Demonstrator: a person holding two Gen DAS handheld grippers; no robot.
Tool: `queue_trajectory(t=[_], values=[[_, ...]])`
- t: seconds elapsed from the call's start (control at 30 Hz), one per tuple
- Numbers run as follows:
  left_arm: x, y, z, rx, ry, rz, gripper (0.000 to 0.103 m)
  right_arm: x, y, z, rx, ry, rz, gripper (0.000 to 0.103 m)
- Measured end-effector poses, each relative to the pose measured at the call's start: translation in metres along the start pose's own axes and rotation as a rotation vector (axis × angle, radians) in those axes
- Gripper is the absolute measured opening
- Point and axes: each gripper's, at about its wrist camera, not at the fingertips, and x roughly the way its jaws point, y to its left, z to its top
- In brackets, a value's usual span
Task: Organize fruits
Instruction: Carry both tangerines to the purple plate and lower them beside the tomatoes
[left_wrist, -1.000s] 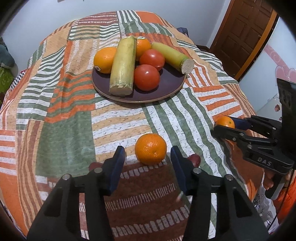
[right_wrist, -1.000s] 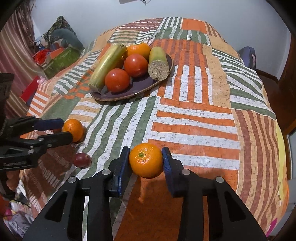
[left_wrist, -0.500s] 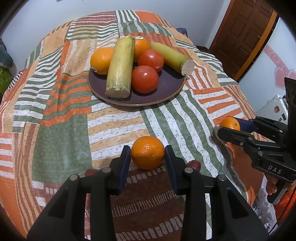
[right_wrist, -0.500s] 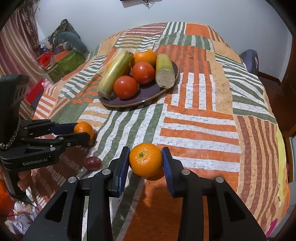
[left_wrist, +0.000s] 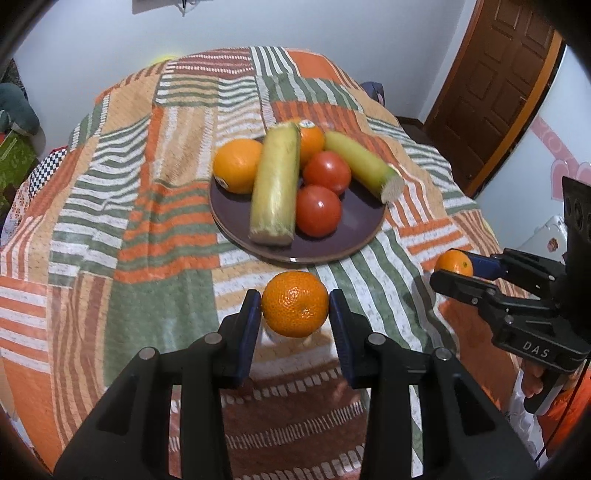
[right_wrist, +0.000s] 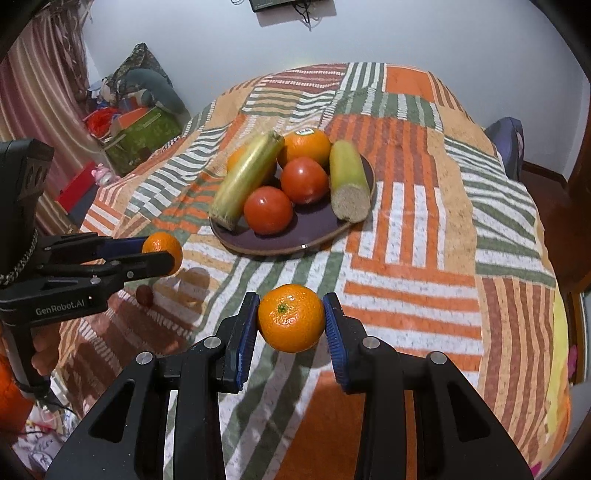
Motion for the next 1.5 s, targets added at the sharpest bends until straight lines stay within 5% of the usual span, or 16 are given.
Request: queue_trajectory(t=[0.77, 1.5], values=[[0.025, 0.039, 0.05, -0.036, -0.052, 0.021, 0.038, 0.033, 0.003, 0.05, -0.039, -0.042, -0.001, 0.032], [0.054, 0.055, 0.068, -0.079, -0.05, -0.006, 0.038, 0.062, -0.005, 0.051, -0.017, -0.016, 0.019, 0.032]])
